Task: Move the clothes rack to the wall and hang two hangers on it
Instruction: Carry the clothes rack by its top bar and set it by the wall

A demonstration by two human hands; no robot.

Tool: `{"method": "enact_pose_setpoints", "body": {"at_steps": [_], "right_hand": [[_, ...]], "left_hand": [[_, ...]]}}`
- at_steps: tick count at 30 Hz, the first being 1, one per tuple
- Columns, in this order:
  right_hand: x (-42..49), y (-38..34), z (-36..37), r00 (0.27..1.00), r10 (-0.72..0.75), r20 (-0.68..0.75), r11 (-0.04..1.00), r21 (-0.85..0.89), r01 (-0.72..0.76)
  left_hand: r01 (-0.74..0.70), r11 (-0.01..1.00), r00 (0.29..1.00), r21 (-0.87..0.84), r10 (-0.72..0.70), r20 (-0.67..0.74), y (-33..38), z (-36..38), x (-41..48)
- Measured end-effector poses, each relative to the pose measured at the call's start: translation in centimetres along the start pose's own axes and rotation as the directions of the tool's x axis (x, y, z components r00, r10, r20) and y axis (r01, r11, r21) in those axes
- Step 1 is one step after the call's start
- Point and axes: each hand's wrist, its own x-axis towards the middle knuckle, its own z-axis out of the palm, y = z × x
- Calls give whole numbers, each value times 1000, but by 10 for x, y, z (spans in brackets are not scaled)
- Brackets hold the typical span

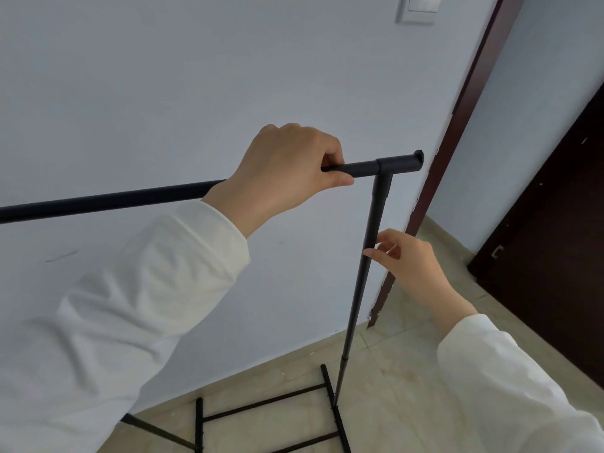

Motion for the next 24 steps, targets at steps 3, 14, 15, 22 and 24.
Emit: {"method": "enact_pose_setpoints", "body": {"at_steps": [3,14,15,22,24], "right_hand": [[20,4,0,999,-35,18,999,10,35],[78,32,-8,989,-90,118,996,21,88],[80,34,-8,988,-92,124,996,22,90],[96,50,-12,982,-103,159,994,42,97],[99,53,-13,981,-101,165,994,51,94]], "left_hand": [[42,999,999,19,-42,-10,-3,4,11],[164,985,986,52,-165,18,6,29,52],[172,984,985,50,-173,22,7,30,53],[228,972,972,58,-230,45,17,43,70],[240,969,969,52,-242,49,19,45,73]]}}
